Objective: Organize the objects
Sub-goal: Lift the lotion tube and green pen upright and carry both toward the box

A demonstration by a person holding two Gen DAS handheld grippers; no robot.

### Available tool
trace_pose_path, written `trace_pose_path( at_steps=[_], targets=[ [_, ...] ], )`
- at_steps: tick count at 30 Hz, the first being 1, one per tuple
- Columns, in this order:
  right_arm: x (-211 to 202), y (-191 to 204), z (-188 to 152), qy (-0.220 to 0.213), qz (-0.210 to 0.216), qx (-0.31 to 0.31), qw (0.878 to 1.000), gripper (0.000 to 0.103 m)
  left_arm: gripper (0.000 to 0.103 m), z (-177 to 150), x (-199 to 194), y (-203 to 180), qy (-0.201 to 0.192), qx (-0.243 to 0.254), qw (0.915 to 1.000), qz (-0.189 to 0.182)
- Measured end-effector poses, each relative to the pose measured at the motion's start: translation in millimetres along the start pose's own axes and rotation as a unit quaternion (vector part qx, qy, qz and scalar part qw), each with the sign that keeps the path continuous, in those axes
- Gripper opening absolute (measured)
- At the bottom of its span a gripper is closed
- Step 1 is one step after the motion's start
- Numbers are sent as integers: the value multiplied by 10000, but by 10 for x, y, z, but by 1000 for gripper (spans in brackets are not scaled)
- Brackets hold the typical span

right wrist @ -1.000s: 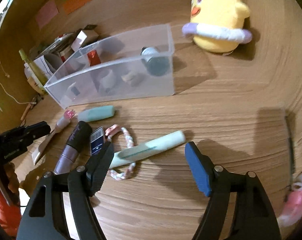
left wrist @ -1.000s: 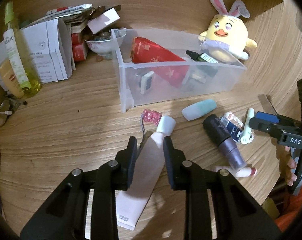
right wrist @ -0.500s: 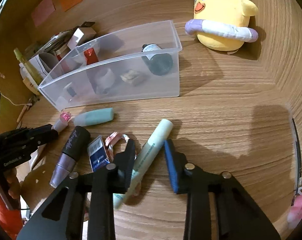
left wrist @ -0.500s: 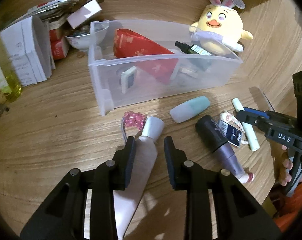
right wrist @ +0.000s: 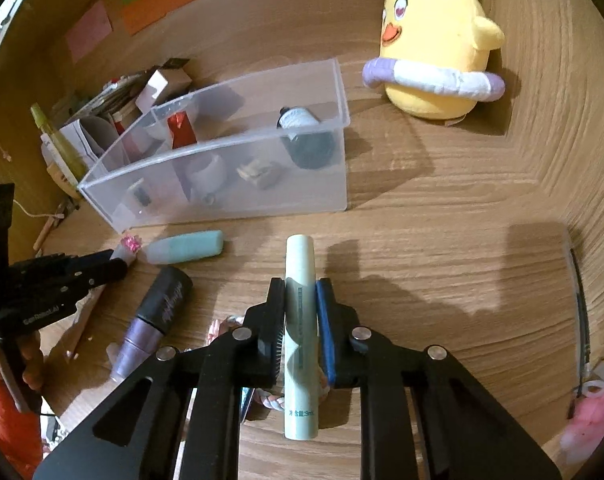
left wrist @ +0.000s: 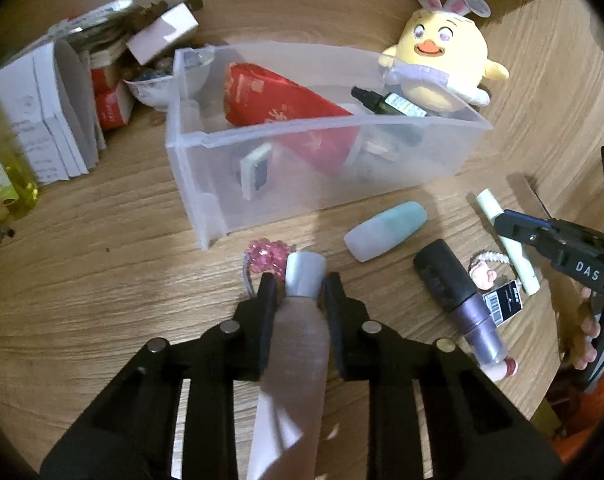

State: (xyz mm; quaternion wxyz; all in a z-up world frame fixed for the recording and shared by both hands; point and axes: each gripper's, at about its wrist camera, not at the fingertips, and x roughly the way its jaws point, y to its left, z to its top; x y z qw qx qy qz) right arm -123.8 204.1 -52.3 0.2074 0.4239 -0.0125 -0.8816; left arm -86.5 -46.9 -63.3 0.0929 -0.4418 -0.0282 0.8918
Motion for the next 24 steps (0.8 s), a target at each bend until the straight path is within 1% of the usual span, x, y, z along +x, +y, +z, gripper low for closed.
trace_pose_path(
  at_steps=[2, 6, 11, 17, 19, 24],
  targets=[
    [-41, -19, 29, -78, 14, 34, 10000, 14, 18, 7, -56, -7, -82, -8, 10000, 41],
    [-138, -22, 105, -288, 60, 80, 9995, 14, 18, 18, -153, -17, -223, -16, 9997, 64],
    [-265, 87, 214, -589, 176, -28, 9981, 14, 18, 39, -329, -11, -467, -103, 9988, 81],
    [-350, 214, 304, -790, 272, -161, 9964, 14, 18, 88, -587, 22, -830, -208, 9963, 107],
    [-382, 243, 324, -854, 263, -196, 9958, 14, 14, 108, -673, 37, -964, -247, 9950, 103],
    [-470, 265, 379, -1016, 281, -218, 9942, 14, 14, 168, -824, 55, -1235, -306, 9919, 62]
  ],
)
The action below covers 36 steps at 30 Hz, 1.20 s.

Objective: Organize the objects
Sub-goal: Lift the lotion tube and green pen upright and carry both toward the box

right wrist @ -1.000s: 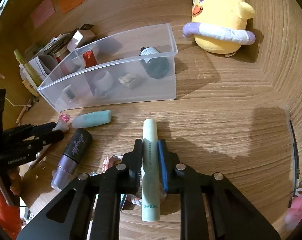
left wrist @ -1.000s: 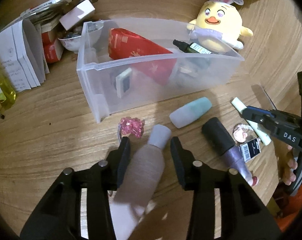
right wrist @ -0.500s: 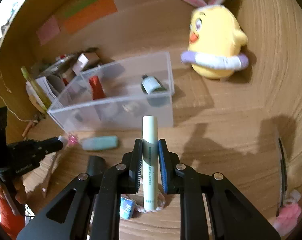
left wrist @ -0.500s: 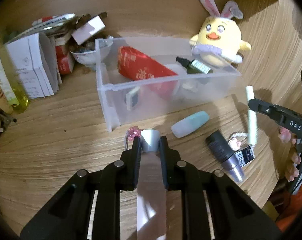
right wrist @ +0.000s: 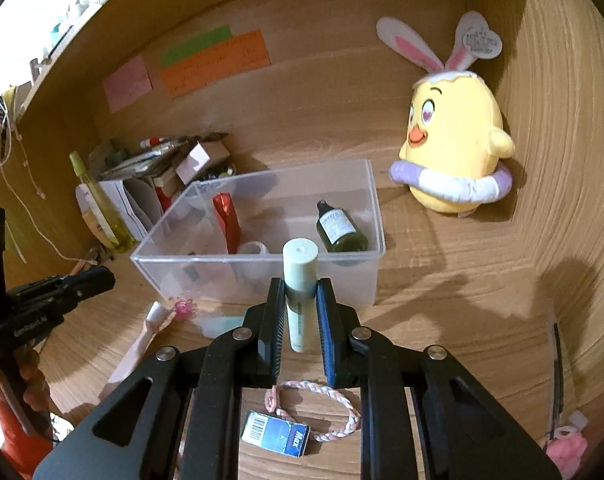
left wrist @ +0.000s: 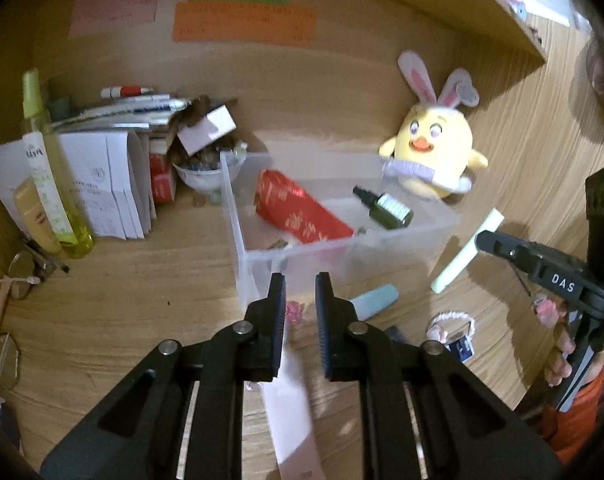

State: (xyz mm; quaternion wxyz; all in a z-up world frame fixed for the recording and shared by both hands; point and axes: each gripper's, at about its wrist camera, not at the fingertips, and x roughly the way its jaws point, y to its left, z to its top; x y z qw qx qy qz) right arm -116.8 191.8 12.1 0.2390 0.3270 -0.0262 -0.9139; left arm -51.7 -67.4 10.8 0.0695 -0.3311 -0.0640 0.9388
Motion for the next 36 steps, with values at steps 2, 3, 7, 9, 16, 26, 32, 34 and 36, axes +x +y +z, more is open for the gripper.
trace_pose_path(
  at_steps=[2, 3, 7, 9, 16, 26, 32, 34, 36],
  targets=[
    [-18, 4, 19, -38, 12, -6, 10000, 14, 14, 21, -5, -12, -30, 33, 10000, -9],
    [-20, 12, 25, -46, 13, -12, 10000, 14, 14, 18, -1, -17, -23, 67, 10000, -10],
    [-19, 18, 25, -39, 22, -18, 10000, 14, 16, -37, 111, -11, 247, 117, 9996, -33],
    [-20, 10, 17, -32, 29, -10, 10000, 14, 20, -100, 218, 23, 509, 62, 9987, -36],
    [-9, -9, 11, -22, 11, 2, 10000, 14, 48, -387, 282, 37, 921, -23, 9956, -159],
    [33, -7, -35, 51, 66, 10, 10000, 14, 58, -364, 523, 79, 956, -28, 9952, 208],
    [-11, -69, -28, 1, 28, 60, 10000, 14, 34, -335, 806, 93, 1258, 36, 9918, 232],
    [-11, -83, -25, -2, 21, 72, 10000, 14, 20, -354, 816, 104, 1212, 21, 9920, 351],
    [-10, -93, -25, -2, 23, 79, 10000, 14, 20, -369, 779, 134, 1169, -60, 9926, 330]
  ],
)
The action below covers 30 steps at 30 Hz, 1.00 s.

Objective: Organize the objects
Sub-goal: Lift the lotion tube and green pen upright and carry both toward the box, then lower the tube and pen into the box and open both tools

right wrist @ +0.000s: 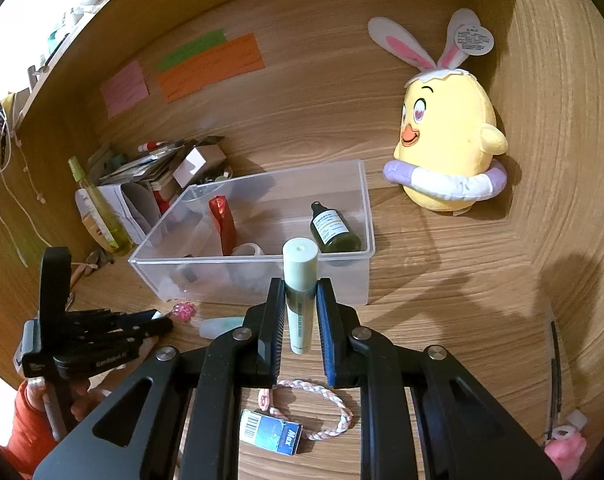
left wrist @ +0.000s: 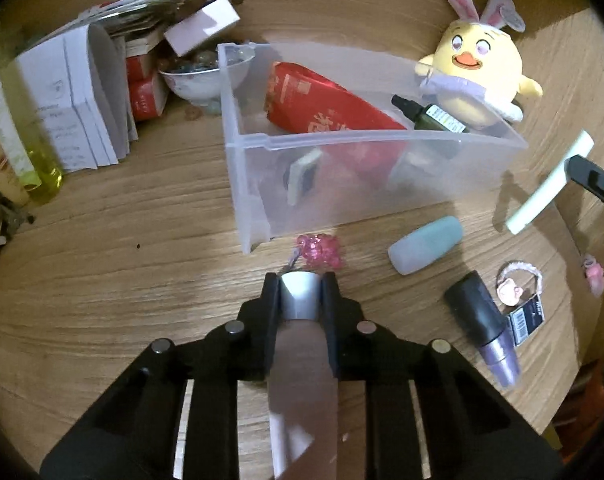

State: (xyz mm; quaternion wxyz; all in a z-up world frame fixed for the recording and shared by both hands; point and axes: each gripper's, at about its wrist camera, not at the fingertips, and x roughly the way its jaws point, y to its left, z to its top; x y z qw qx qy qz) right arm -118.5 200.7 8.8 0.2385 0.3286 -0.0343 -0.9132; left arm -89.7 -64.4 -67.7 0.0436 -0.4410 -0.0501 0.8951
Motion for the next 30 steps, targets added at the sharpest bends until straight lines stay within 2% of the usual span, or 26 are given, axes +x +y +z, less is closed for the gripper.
trace_pose_path(
  at_steps=[7, 15, 21, 30],
  targets=[
    [-19, -1, 50, -72, 54, -3, 10000, 14, 20, -21, -328, 24, -356, -164, 9992, -10],
    [-62, 31, 92, -139, 61, -51, 9999, 14, 20, 60, -842, 25, -1039, -318, 9941, -55],
    [-130, 37, 127, -242, 99, -62, 9996, 14, 20, 111, -1106, -49, -1351, -195, 9905, -164],
    [-332, 121, 363, -713, 105, -244, 9971, 14, 20, 298, -1467, -264, -1914, 53, 9811, -293]
  ],
)
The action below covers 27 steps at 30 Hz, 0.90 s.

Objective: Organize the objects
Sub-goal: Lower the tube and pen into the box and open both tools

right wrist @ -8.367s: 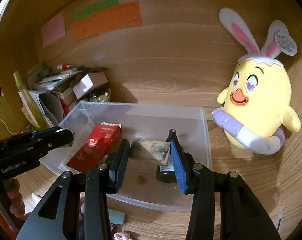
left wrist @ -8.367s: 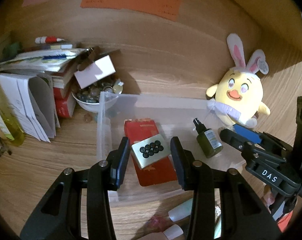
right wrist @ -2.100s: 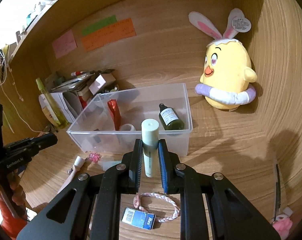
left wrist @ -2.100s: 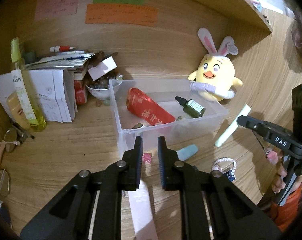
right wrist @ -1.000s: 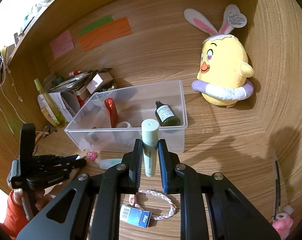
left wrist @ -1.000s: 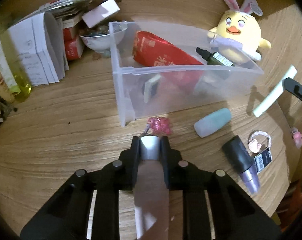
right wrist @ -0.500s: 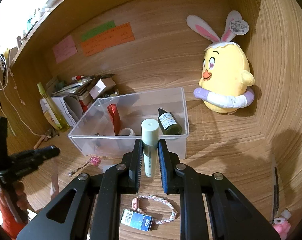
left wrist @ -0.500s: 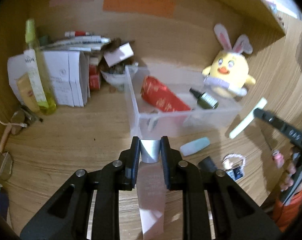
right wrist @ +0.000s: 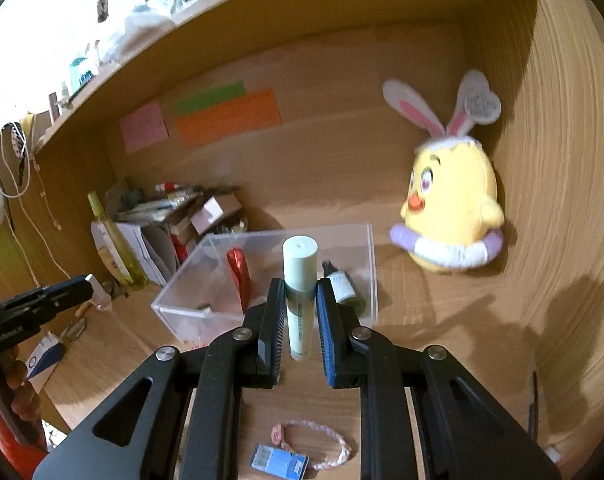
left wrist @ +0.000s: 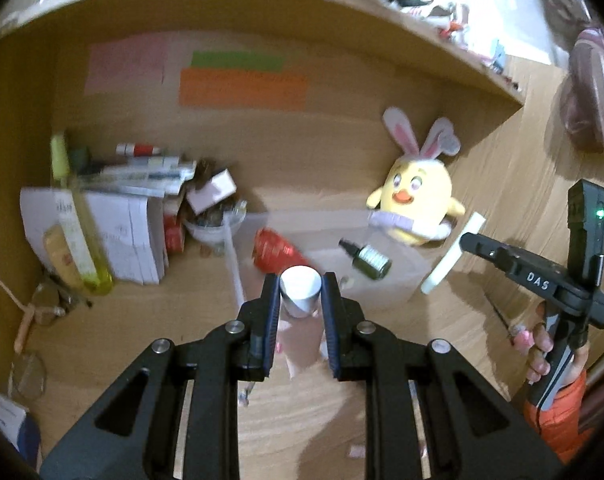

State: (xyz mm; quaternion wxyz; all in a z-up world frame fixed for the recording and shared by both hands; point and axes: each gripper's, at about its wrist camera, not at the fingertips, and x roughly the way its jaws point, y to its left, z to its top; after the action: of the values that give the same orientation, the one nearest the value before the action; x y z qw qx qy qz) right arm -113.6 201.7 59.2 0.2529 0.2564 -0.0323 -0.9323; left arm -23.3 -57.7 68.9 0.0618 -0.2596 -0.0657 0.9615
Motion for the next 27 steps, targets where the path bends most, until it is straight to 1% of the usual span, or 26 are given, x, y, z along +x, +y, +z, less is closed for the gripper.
trace_pose_path(
  at_steps=[2, 7, 13, 19, 21, 24, 25, 27],
  targets=[
    [-10, 21, 65, -108, -11, -48, 9999, 14, 20, 75, -7, -40, -103, 69, 9999, -12],
    [54, 35, 170, -201, -30, -92, 9998, 14, 20, 264, 46, -122, -253, 169, 9995, -50],
    [163, 20, 253, -235, -93, -133, 9996, 14, 20, 462, 141, -142, -361, 120, 9993, -33],
    [314, -21, 284, -152, -145, -120, 9997, 14, 20, 613, 222, -119, -435, -45, 9990, -59],
    [372, -39, 278, -99, -215, -134, 9996, 14, 20, 639, 255, -118, -477, -39, 9989, -4],
    [467, -71, 260, -19, -339, -154, 9993, 14, 20, 657, 360, -114, -447, 30, 9988, 215],
    [496, -80, 253, 7, -389, -163, 9991, 14, 20, 653, 409, -105, -425, 50, 9986, 304],
    [552, -91, 234, 62, -489, -193, 9986, 14, 20, 634, 530, -74, -285, 39, 9991, 316]
  ],
)
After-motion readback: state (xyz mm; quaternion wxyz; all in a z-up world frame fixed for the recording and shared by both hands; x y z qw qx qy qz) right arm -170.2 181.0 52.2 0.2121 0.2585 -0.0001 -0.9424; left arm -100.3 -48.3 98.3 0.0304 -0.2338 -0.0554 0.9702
